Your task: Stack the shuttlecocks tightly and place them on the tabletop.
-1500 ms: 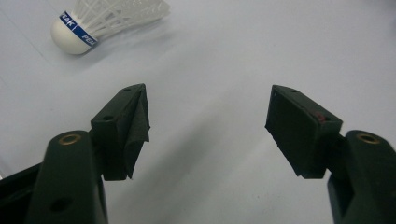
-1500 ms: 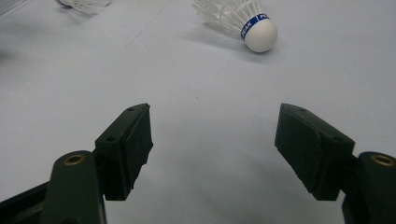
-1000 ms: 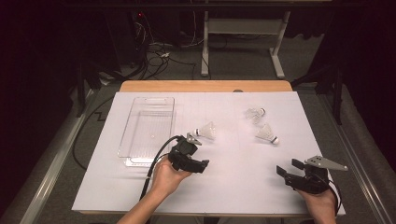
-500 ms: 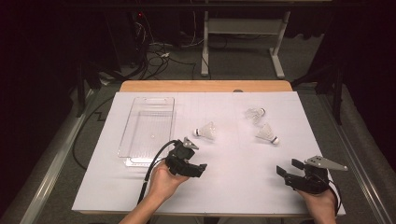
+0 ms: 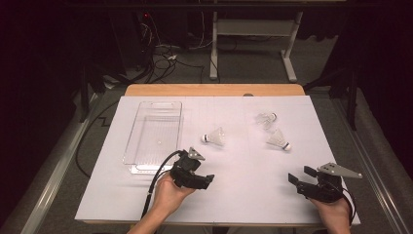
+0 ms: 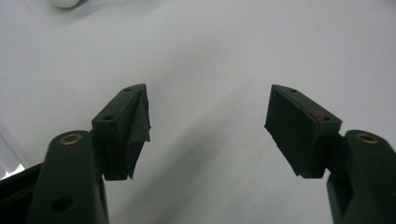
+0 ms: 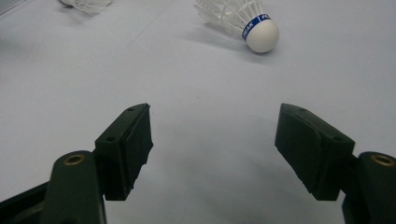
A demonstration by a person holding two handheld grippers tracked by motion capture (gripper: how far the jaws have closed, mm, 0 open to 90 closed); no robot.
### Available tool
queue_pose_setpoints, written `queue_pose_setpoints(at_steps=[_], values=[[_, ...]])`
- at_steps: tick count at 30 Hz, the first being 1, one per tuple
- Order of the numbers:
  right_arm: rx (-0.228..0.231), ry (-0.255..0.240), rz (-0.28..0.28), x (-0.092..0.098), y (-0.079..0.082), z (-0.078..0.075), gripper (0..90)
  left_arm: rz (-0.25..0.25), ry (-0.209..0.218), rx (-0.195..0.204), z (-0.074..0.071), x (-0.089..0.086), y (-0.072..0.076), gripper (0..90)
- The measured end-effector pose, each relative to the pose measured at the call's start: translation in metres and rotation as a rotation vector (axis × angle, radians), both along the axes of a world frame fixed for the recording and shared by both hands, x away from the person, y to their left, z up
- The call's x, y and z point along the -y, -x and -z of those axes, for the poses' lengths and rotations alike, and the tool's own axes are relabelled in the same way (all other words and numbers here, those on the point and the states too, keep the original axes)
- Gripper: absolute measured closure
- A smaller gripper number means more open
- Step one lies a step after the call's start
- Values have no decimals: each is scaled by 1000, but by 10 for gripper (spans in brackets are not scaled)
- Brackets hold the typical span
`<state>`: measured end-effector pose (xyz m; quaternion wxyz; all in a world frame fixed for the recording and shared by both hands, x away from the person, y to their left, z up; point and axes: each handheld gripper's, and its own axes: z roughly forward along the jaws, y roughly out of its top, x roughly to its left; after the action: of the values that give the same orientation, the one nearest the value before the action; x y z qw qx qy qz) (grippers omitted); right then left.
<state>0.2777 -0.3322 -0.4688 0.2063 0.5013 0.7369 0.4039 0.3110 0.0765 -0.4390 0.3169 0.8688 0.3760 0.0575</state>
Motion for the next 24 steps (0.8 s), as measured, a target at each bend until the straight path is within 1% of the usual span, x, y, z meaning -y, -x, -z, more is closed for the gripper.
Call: queue_pose_setpoints(at_steps=[6,10,13,14,18,20,24], values=[[0,0,0,0,0,0,278,-8,6,2,2,-2,3,316],[0,0,0,0,0,0,278,0,4,0,2,-4,6,316],[0,0,-1,0,0,0,278,-5,14,4,2,-4,9,317],[-1,0,0,0,0,0,278,1,8,3,2,-5,10,317],[-1,0,0,0,0,0,278,1,11,1,2,-8,13,318],[-1,0,-1,0,0,0,278,-2,15,6,3,-9,14,322],[-2,-1,2,0,0,0,277,4,8,2,2,-12,15,324]])
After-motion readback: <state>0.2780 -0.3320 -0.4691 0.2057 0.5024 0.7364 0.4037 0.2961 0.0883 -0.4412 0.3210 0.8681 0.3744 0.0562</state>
